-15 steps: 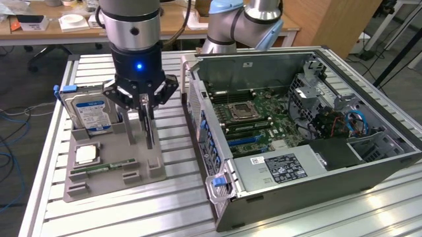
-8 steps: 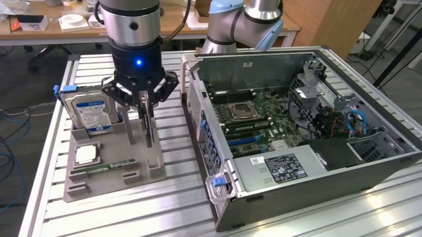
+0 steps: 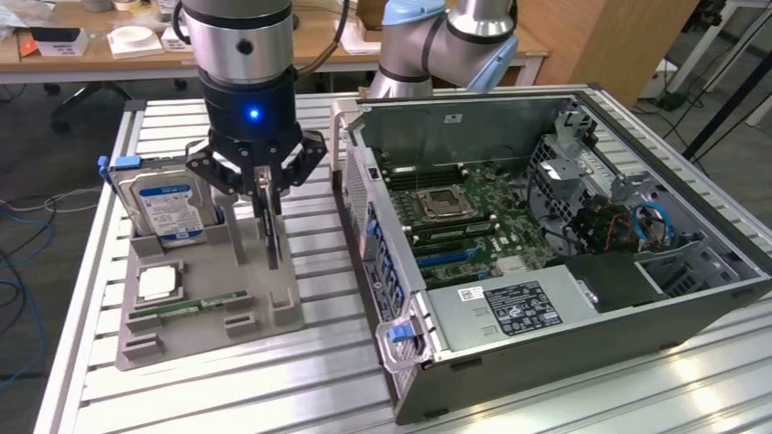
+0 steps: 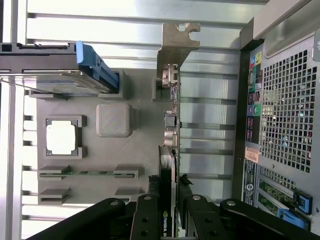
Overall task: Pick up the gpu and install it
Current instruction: 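Pick up the gpu and move the gpu toward the slot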
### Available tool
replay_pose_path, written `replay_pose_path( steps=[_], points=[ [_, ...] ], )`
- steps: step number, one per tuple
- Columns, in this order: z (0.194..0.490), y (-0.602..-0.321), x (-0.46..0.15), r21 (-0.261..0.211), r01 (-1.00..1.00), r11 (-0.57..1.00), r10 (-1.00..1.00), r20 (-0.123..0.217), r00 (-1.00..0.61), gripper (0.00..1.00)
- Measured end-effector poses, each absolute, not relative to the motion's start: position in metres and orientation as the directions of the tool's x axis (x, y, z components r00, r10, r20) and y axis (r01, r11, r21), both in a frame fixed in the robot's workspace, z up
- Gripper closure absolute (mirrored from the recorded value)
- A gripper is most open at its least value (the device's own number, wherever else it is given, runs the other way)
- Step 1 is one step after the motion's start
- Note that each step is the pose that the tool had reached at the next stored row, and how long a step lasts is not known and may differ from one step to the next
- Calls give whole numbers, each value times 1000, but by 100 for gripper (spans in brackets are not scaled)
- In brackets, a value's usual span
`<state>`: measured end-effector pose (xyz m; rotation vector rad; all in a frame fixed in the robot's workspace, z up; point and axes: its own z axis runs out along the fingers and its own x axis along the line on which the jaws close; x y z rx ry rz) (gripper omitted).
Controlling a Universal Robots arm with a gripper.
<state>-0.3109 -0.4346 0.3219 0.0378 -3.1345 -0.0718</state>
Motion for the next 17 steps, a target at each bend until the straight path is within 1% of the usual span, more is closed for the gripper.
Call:
replay_pose_path(
  steps=[9, 17],
  points=[
    [323, -433, -312, 45, -24, 999, -24, 5, -1000, 74],
    [335, -431, -313, 41, -24, 999, -24, 0, -1000, 74]
  ],
)
